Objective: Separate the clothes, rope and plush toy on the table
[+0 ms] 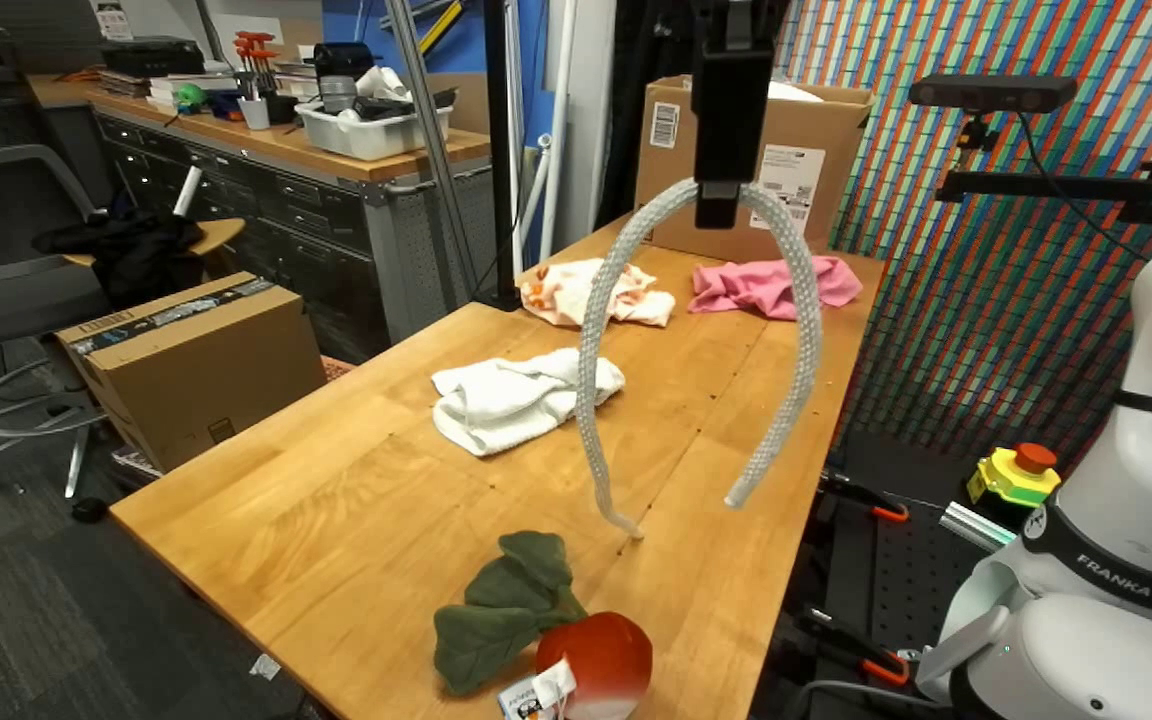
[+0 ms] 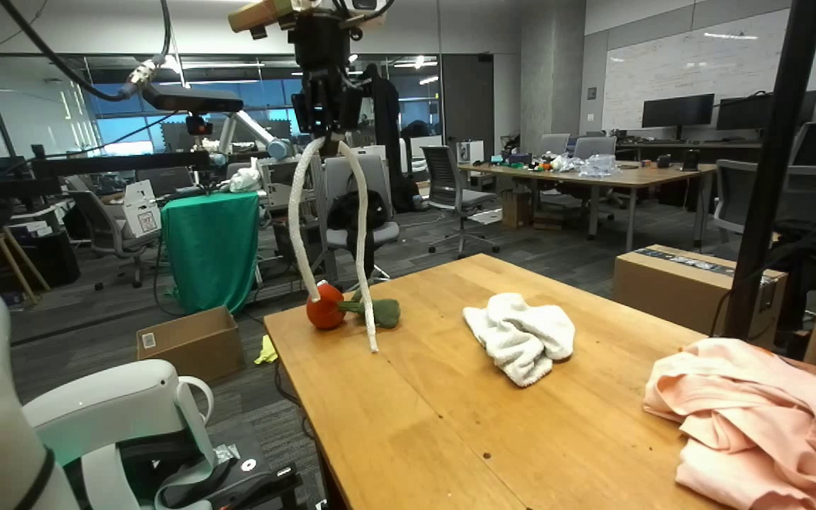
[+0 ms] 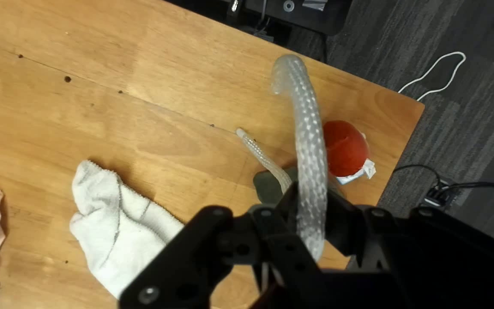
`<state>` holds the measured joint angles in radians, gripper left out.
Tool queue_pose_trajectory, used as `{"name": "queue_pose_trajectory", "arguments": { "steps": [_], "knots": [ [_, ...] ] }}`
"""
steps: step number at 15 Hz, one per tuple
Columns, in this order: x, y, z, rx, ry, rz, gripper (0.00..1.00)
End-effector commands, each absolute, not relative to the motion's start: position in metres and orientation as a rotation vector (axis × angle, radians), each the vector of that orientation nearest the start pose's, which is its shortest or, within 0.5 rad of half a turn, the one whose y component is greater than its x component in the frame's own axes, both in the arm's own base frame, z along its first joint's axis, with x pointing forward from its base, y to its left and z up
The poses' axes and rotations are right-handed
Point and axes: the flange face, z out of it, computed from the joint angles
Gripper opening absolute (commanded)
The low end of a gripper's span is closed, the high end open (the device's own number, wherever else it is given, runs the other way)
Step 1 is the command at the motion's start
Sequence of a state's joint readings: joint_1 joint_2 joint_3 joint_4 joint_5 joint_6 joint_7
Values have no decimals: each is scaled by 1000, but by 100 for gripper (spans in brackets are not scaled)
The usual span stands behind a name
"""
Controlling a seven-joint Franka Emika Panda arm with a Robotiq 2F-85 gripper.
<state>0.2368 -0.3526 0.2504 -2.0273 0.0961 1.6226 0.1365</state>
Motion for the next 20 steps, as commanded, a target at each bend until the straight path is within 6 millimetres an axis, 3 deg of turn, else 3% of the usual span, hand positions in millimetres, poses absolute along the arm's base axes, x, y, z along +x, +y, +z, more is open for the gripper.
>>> {"name": "queue_pose_trajectory", "arguments": {
  "steps": [1,8,16,17,18,20],
  "knots": [
    [377,230,575,-3039,-511,16,9],
    [370,218,550,-2927,-321,-110,9],
    [341,174,509,-2764,2,-197,9],
    [336,159,499,-2751,47,-199,9],
    [328,130,484,-2741,83,-197,9],
    [324,102,469,-2743,178,-193,9]
  ]
}}
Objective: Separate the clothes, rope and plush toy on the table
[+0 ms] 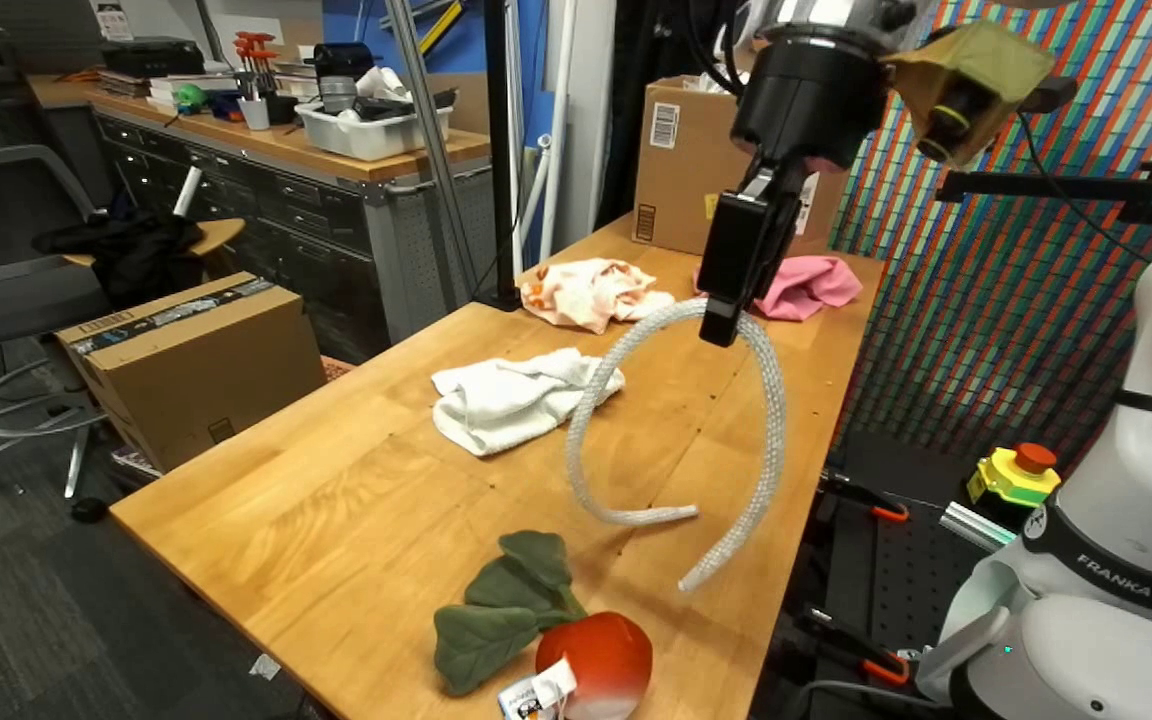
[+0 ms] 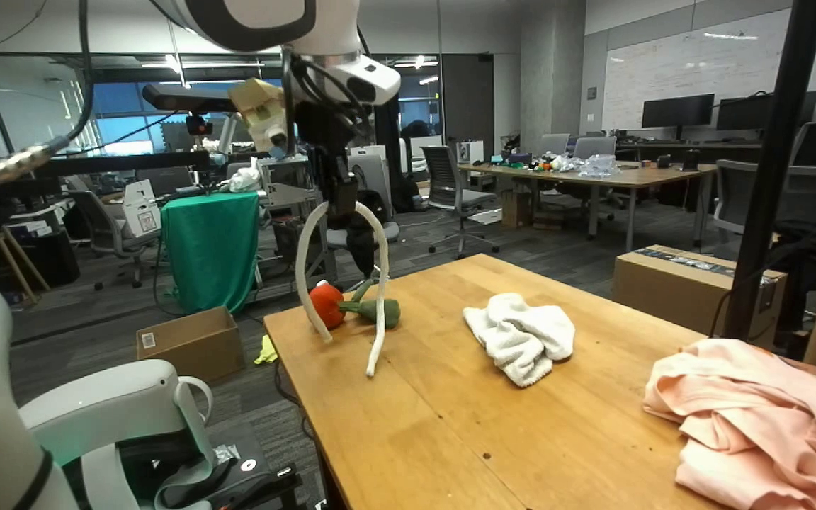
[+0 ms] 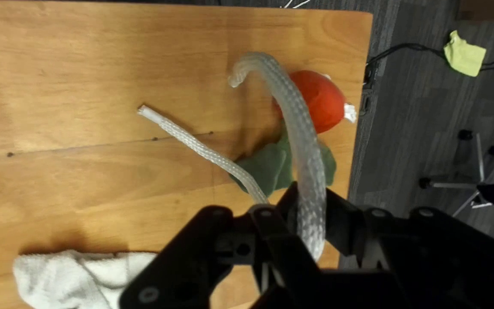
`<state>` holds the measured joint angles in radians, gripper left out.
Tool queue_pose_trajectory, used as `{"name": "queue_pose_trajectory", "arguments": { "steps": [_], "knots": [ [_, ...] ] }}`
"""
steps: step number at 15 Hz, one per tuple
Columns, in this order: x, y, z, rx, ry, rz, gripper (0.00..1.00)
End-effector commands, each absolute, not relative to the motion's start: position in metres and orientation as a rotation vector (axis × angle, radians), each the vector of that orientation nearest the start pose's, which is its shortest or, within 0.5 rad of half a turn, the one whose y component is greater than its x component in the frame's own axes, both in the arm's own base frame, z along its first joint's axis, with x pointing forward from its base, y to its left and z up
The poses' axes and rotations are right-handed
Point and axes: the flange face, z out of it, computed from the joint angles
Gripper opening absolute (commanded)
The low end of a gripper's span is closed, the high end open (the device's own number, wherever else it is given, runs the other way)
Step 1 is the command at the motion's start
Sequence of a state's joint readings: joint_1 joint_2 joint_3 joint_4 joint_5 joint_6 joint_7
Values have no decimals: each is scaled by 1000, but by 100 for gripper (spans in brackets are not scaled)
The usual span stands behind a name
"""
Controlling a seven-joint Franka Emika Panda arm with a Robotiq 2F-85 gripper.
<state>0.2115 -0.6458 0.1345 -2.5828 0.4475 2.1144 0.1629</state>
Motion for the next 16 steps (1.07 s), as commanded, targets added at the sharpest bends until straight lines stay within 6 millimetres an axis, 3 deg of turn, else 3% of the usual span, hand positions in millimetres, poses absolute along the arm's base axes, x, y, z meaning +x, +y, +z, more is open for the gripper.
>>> {"name": "queue_pose_trajectory", "arguments": {
  "steps": [1,3,6,10,16],
  "knots": [
    [320,87,464,-2738,226,-193,9],
    [318,61,448,-2730,302,-193,9],
    [328,33,447,-2745,357,-183,9],
    [338,22,435,-2857,357,-144,9],
    [370,13,424,-3079,369,-48,9]
  ]
}}
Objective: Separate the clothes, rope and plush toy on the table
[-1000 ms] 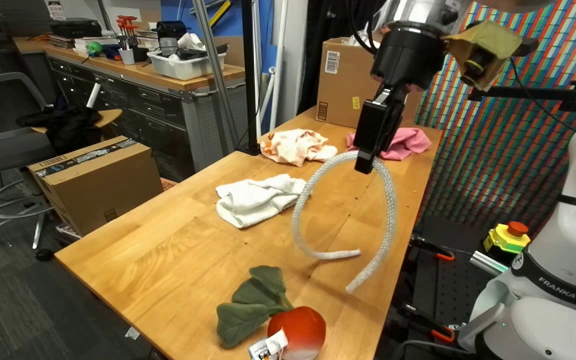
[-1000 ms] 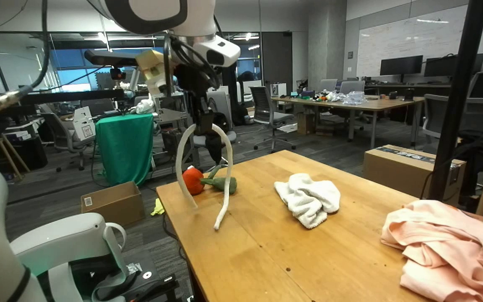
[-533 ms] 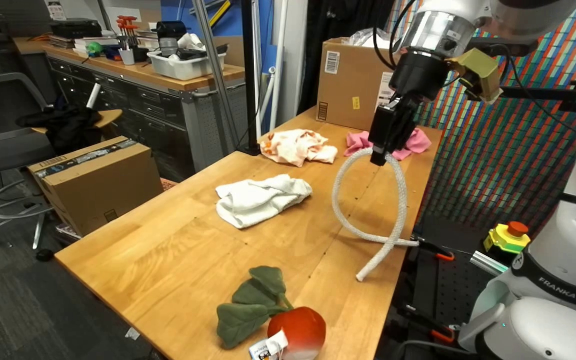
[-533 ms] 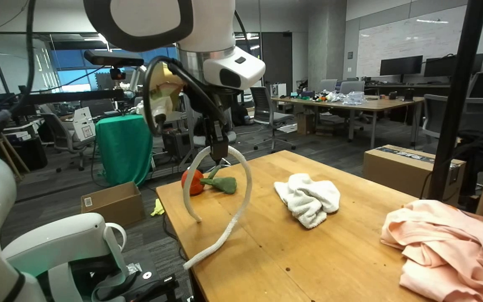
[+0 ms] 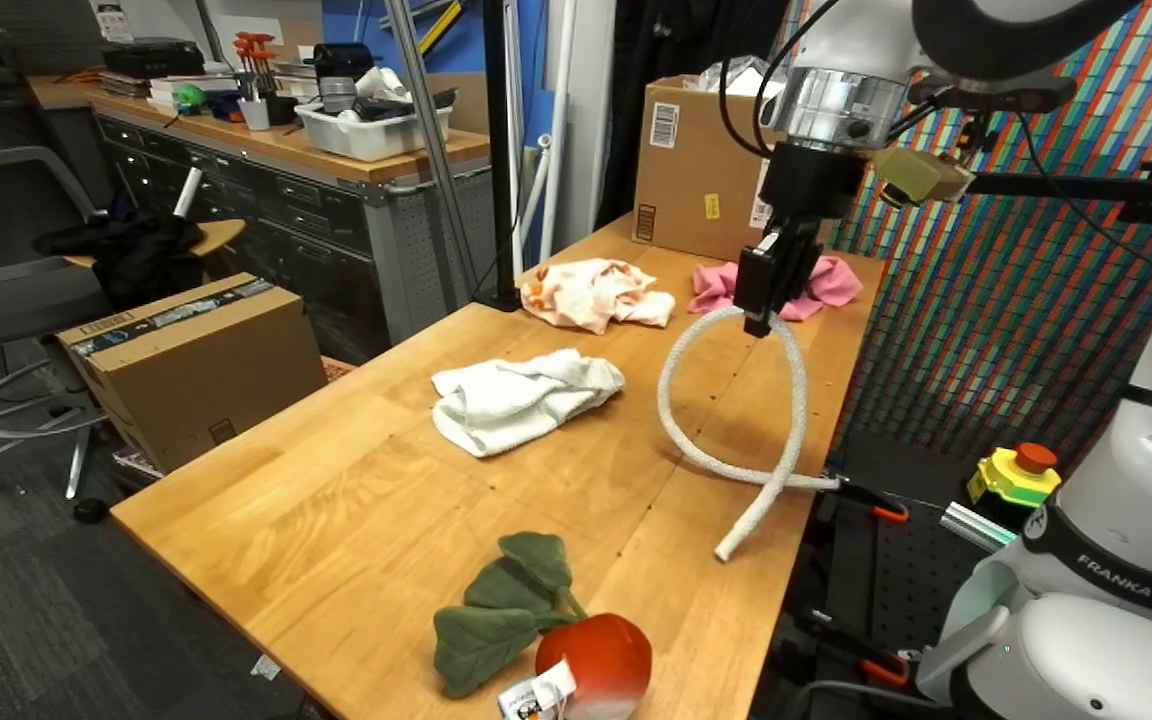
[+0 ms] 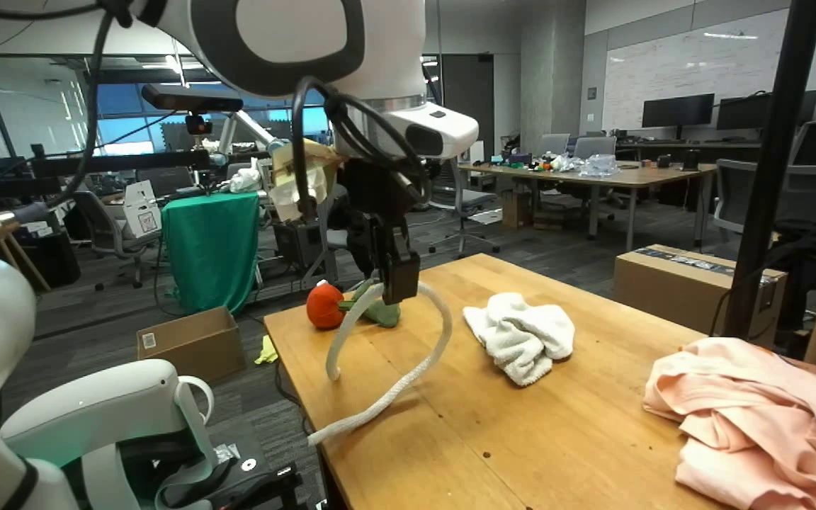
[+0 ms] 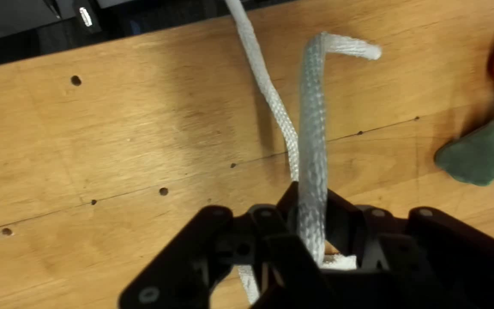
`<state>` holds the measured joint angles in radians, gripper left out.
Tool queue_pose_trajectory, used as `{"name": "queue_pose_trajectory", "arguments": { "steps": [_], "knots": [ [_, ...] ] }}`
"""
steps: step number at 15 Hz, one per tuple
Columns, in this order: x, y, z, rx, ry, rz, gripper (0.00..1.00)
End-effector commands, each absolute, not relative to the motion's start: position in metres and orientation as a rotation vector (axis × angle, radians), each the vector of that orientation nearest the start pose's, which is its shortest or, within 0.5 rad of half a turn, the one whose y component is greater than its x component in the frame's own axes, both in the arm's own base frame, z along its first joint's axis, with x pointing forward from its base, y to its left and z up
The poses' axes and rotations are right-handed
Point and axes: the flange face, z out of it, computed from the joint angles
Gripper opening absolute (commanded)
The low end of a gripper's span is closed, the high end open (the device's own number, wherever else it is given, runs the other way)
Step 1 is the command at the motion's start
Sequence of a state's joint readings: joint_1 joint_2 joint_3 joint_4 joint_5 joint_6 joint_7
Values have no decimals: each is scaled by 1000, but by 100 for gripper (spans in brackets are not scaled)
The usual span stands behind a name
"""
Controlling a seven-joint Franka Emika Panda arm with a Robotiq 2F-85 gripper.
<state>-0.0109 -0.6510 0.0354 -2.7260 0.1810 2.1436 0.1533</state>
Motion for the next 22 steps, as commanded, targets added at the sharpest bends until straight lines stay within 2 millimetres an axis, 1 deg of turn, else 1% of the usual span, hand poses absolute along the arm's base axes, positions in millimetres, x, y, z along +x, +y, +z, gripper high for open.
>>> {"name": "queue_pose_trajectory", "arguments": {
  "steps": [1,4,7,10,12,16,19,22],
  "knots": [
    [377,10,420,-3120,381,-43,9],
    [393,1,412,-3217,436,-10,9],
    [401,-14,402,-3279,519,29,9],
    [409,-27,386,-3331,620,65,9],
    [412,-31,373,-3334,645,118,9],
    [414,-23,347,-3257,589,257,9],
    [412,-5,328,-3204,546,337,9],
    [411,7,317,-3168,529,393,9]
  ]
}}
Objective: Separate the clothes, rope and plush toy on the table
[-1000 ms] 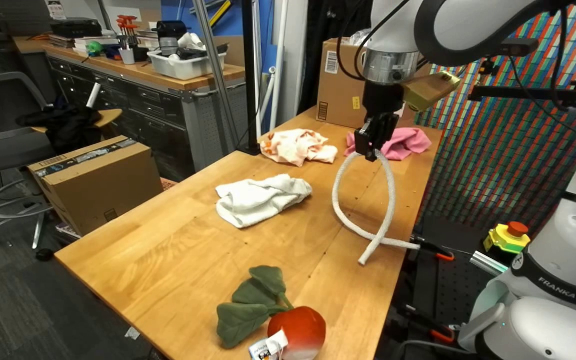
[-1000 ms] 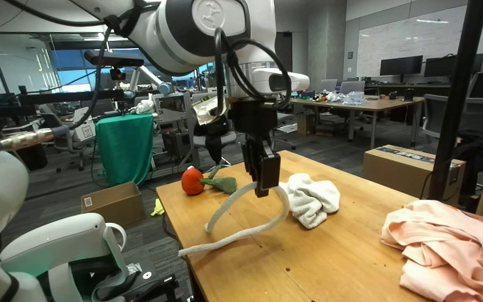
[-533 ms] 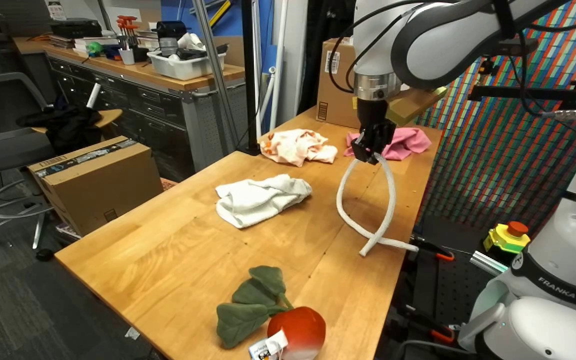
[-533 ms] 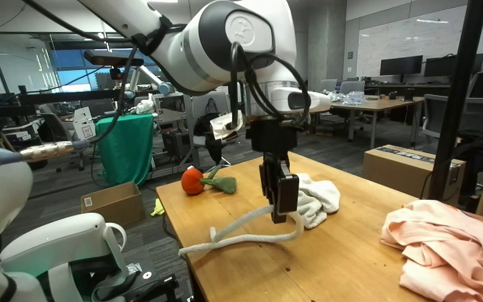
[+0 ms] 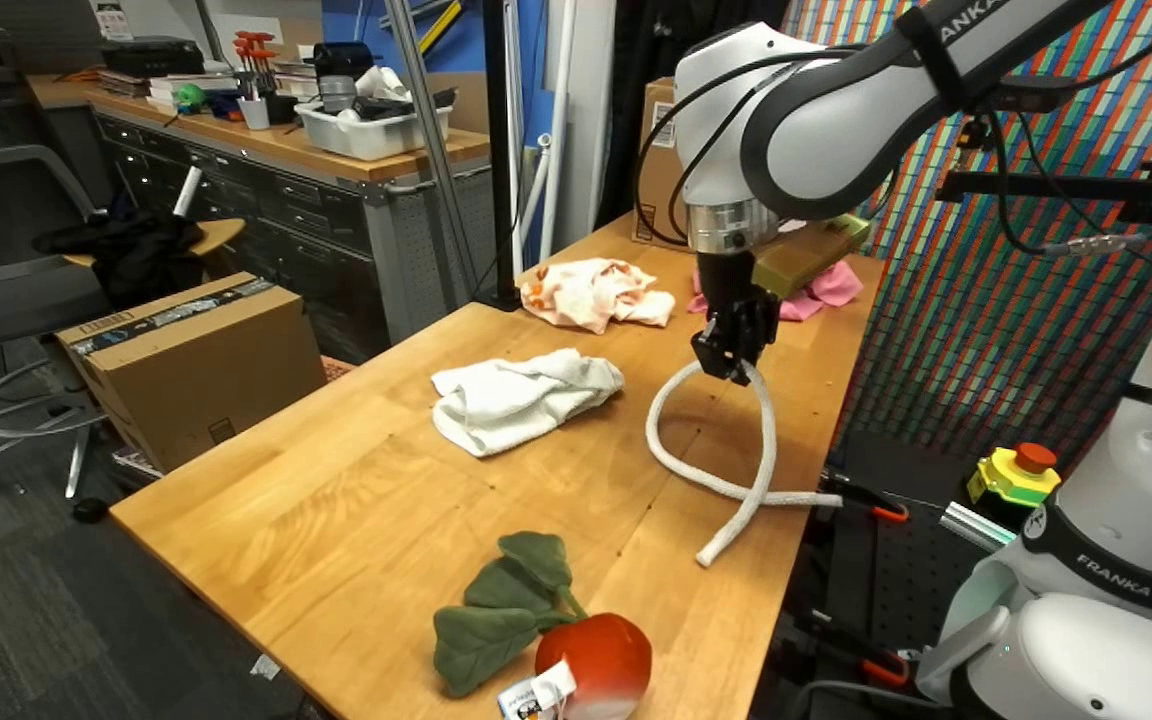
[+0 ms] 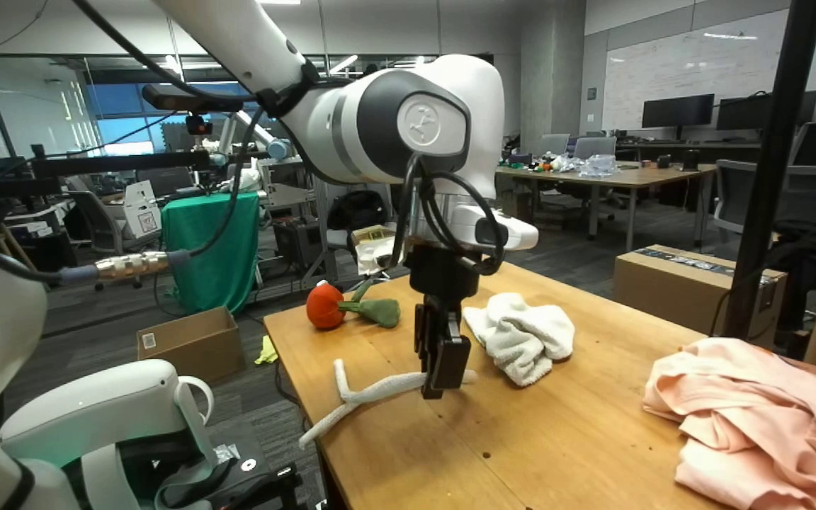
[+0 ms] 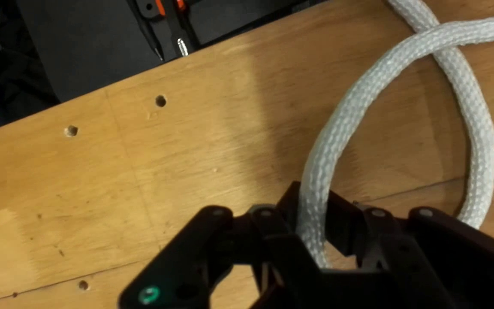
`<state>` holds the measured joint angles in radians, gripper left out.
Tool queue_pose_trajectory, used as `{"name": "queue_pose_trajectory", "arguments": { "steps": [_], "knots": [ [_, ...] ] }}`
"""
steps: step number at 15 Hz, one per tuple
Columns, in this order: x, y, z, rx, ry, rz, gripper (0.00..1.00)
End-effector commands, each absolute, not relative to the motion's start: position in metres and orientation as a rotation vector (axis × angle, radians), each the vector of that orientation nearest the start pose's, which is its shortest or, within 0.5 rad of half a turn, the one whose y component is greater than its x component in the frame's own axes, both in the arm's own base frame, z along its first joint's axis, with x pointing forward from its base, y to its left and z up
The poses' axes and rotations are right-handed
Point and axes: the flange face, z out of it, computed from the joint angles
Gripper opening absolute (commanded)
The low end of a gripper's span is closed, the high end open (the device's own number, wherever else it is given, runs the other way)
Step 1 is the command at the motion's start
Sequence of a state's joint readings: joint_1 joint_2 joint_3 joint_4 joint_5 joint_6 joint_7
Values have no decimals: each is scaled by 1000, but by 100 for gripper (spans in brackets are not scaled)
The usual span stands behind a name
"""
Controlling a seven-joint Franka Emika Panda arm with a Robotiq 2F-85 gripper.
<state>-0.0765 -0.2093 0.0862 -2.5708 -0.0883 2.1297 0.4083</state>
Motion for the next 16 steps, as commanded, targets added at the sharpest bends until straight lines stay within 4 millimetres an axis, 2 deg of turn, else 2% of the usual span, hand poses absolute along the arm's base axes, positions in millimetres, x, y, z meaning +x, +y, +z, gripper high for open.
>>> {"name": "queue_pose_trajectory", "arguments": {
  "steps": [1,2,3,4,6,10,14,16],
  "knots": [
    [410,9,316,-3163,531,400,9],
    [409,11,317,-3159,538,404,9],
    [408,11,317,-3159,553,407,14],
    [405,10,321,-3162,571,401,37],
    [402,4,330,-3175,613,391,40],
    [394,-3,351,-3193,683,413,69],
    [381,8,394,-3197,561,464,100],
    [370,17,425,-3188,426,436,100]
  ]
}}
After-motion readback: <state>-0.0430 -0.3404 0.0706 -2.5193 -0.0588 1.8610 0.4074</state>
